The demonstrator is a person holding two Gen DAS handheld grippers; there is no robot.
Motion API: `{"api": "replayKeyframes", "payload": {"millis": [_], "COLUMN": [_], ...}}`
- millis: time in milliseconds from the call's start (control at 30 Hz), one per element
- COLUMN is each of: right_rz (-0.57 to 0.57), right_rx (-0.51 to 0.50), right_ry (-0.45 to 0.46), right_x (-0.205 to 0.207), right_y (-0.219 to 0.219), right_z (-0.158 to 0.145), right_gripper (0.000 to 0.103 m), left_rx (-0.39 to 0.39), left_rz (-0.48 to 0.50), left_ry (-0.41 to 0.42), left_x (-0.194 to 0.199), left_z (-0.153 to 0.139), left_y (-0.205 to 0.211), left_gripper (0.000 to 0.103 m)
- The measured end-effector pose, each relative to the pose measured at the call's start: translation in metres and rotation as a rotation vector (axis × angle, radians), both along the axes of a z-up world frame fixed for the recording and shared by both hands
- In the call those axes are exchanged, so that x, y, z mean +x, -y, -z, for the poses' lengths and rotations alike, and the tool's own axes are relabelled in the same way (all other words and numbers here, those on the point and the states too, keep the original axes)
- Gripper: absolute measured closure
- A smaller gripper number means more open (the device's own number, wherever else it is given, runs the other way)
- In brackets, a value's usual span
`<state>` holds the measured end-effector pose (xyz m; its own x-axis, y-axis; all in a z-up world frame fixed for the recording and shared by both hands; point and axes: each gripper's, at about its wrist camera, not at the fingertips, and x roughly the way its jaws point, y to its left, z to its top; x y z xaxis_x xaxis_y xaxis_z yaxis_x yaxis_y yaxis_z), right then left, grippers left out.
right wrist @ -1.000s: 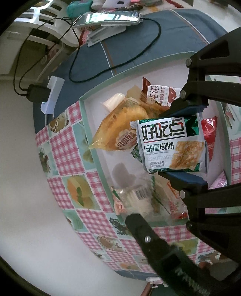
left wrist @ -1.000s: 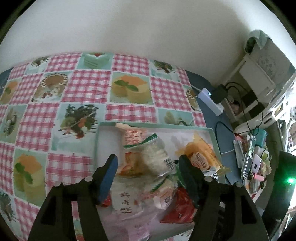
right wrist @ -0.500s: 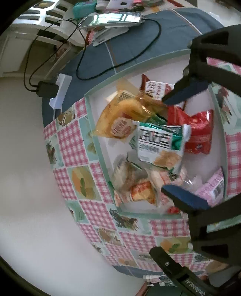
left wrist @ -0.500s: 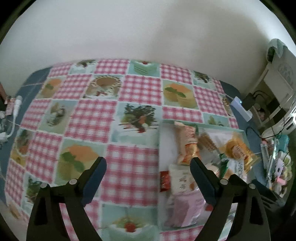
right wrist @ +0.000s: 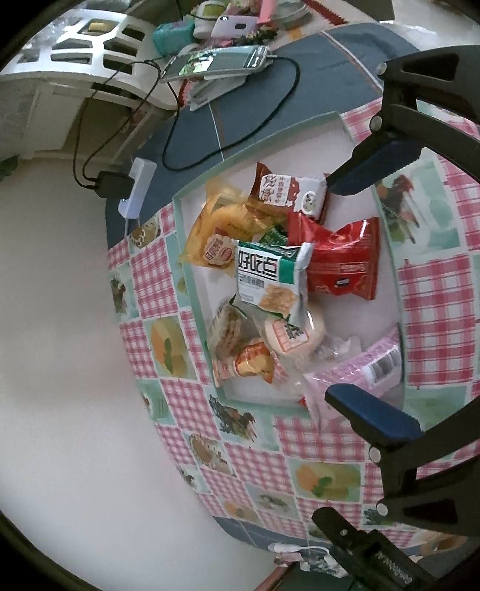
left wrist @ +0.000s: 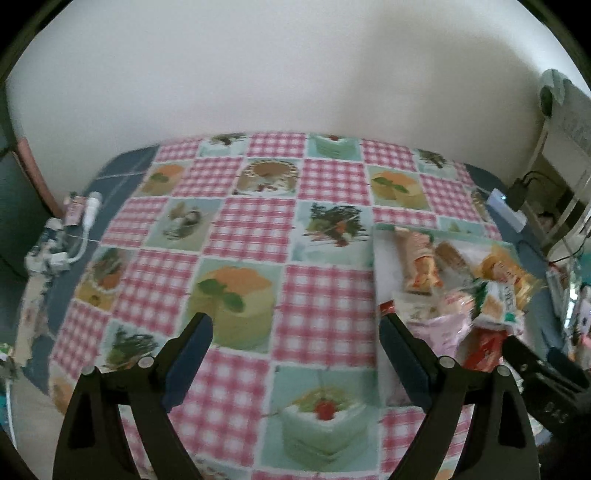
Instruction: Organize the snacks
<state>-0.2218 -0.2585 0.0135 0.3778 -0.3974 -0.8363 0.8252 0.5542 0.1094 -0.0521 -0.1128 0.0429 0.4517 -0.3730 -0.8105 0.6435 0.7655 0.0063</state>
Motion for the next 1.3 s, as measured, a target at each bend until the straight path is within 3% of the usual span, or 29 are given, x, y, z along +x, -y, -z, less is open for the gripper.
{"api": "replayKeyframes", "payload": {"millis": [500,1300], "right_rz": [-0.025,-0.034], "right_rx": [-0.051,-0.046], "right_ry": [-0.007,-0.023], "right_x": [-0.016,-0.013], "right_y": [-0.031,-0.034], "right_z": [-0.005,-0.003], "right_gripper": [0.000,0.000], "left_rx": [0.060,0.066], "left_rz": [0.018,-0.014], "left_ry": [0.056,0.021], "left_x": [-0.029,-0.021], "left_z": [0.003,0.007], "left_y": [-0.023,-0.026], "left_gripper": [0.011,0.011]}}
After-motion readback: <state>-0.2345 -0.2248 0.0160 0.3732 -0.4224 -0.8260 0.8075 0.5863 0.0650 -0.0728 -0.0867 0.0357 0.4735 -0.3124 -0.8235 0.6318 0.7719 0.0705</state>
